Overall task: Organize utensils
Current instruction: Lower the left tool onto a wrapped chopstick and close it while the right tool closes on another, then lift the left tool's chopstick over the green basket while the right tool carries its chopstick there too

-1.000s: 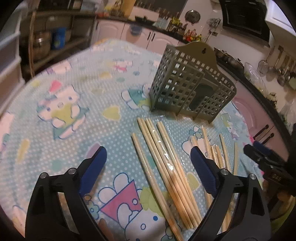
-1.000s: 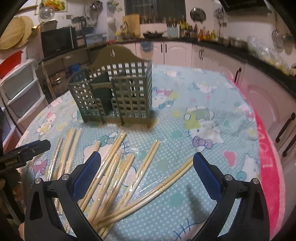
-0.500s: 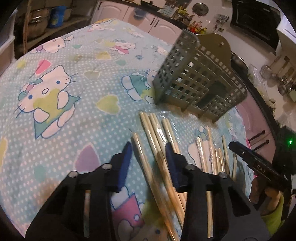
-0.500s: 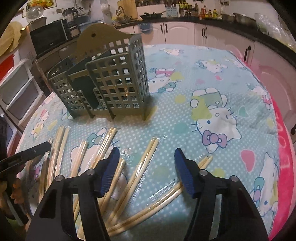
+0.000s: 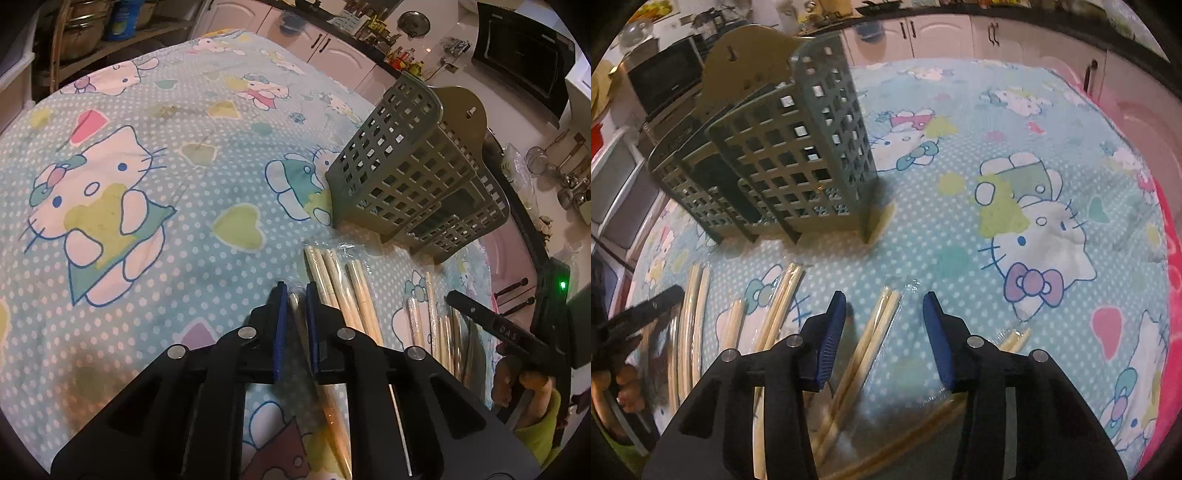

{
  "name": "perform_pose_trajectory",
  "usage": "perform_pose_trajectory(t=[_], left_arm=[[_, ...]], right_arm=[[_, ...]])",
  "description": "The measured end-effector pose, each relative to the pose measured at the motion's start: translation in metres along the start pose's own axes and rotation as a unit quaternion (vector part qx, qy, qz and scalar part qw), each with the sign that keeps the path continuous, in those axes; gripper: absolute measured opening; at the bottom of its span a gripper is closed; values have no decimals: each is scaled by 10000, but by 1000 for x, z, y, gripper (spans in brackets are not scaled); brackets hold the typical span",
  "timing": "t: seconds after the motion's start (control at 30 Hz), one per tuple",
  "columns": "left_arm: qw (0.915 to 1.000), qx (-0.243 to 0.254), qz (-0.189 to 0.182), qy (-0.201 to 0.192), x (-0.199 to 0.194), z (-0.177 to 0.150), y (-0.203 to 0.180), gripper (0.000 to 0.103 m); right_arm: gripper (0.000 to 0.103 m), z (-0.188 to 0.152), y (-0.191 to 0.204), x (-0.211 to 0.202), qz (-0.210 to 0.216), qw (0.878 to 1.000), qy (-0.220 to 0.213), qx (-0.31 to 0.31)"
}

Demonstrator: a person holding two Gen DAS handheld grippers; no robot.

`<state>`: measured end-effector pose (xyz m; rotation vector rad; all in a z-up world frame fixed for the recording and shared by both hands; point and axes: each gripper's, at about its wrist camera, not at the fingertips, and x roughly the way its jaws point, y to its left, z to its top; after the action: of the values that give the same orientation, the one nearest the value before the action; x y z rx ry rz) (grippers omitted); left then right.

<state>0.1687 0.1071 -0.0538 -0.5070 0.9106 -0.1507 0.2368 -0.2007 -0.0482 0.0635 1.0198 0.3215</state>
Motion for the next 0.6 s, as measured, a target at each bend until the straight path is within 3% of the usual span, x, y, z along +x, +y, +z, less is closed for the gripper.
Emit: perform_pose_trajectory(t=[0.2, 0.3, 0.4, 0.47, 0.6], left_arm=[[9999, 59, 23, -81, -8, 2, -2, 4], [9997, 128, 10, -192, -17, 5, -6, 3], [9993, 216, -5, -318, -28, 11, -13, 3], [9987, 291, -16, -415, -36, 15, -18, 3], [9968, 462, -57, -656, -53, 24, -32, 3]], right_arm=[[23, 7, 7, 6, -359, 9992, 64, -142], [15, 9, 6, 4, -322, 9994, 59, -131], [7, 13, 0, -2, -119, 9999, -14, 10], [7, 19, -4, -10, 236, 9995, -72, 184], [7, 21, 0, -28, 387, 9987, -321, 102]])
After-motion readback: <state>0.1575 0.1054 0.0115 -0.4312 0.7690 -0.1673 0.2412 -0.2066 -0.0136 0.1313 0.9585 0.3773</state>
